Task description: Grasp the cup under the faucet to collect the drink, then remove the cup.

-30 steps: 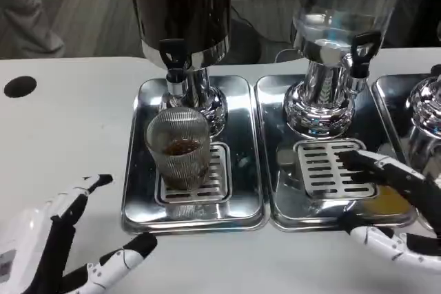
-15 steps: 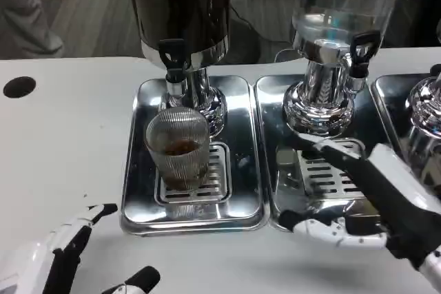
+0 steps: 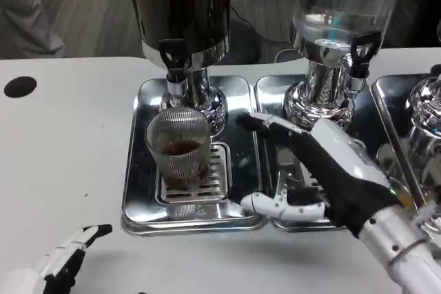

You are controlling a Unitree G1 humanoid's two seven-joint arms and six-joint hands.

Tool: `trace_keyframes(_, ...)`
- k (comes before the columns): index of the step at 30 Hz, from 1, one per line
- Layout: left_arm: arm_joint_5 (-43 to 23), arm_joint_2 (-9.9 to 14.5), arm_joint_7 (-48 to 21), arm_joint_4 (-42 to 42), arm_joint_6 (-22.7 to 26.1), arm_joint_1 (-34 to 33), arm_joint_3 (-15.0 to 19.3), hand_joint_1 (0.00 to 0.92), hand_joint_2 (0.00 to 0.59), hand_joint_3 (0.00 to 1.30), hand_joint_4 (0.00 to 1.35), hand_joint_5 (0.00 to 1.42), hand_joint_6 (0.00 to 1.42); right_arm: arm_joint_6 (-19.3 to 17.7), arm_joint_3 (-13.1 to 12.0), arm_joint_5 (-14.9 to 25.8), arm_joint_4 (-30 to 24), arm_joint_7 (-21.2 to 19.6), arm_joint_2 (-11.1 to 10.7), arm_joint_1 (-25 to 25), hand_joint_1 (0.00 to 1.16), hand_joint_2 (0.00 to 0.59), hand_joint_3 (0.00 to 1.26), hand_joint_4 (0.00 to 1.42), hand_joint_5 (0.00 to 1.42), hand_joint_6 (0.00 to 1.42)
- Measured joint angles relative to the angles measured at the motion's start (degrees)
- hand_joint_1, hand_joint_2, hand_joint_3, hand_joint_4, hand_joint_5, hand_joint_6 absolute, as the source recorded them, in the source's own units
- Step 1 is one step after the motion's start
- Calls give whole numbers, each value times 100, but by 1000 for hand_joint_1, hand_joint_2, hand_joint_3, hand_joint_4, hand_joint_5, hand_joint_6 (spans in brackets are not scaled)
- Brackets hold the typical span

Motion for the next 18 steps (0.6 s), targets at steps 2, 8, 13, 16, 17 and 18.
trace_keyframes(2, -3, -4, 24, 61, -37, 36, 25, 0, 53, 222, 140, 188, 499, 79, 53, -39, 71, -8, 64, -111, 639, 160, 199, 187, 194, 119)
trace_keyframes(8, -36, -9, 91, 166, -227, 135, 114, 0, 55, 226, 144, 188, 503, 266, 261, -124, 408, -43, 224, -405, 637, 158, 199, 187, 194, 120)
trace_keyframes(13, -45, -14, 96, 202, -338, 213, 147, 0, 58, 227, 150, 188, 505, 316, 331, -147, 655, -122, 299, -569, 634, 153, 199, 187, 197, 121)
trace_keyframes(16, -46, -24, 97, 224, -385, 239, 180, 0, 59, 227, 152, 193, 506, 347, 353, -180, 852, -204, 337, -699, 633, 154, 199, 189, 201, 121)
trace_keyframes(17, -47, -28, 98, 239, -403, 243, 187, 0, 59, 227, 152, 195, 506, 369, 357, -195, 907, -227, 348, -735, 632, 154, 199, 189, 202, 121)
trace_keyframes(18, -49, -36, 99, 260, -416, 251, 195, 0, 59, 227, 153, 196, 506, 394, 360, -200, 1018, -266, 366, -804, 632, 154, 199, 190, 202, 121)
